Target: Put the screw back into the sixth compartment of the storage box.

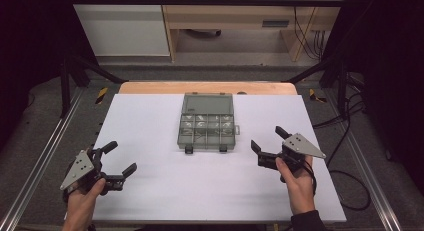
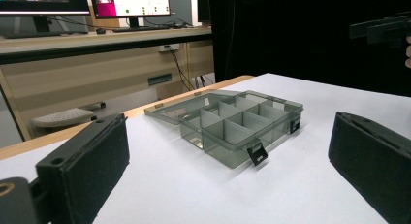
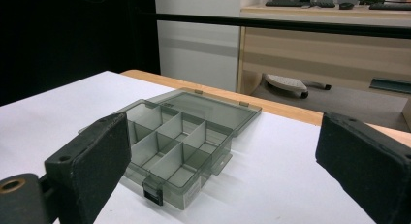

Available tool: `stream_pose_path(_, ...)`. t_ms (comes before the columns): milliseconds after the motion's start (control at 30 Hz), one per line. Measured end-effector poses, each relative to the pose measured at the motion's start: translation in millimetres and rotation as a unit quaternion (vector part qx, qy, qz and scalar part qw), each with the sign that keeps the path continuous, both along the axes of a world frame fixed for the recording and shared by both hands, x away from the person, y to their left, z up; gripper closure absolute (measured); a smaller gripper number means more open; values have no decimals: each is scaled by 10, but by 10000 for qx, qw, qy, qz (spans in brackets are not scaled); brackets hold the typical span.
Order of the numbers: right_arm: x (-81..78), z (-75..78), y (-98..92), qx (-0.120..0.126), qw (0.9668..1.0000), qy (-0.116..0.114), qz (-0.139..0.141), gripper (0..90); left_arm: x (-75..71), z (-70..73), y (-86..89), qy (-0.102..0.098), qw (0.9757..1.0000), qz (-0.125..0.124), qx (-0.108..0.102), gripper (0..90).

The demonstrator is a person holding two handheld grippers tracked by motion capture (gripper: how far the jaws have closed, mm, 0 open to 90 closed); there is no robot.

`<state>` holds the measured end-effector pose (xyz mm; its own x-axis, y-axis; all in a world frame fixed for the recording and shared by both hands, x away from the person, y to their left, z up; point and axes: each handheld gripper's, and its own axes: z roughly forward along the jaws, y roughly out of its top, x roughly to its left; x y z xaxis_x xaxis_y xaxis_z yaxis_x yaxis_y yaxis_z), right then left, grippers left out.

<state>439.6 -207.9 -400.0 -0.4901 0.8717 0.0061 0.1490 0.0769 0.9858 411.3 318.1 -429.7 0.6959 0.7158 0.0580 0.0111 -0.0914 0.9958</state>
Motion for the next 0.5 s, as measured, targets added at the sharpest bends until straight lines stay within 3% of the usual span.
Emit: stream_pose_path(500,-105,-67,-168,6,9999,-21,-101,56,-2,-1,-6,-7,10000,4,-29,10)
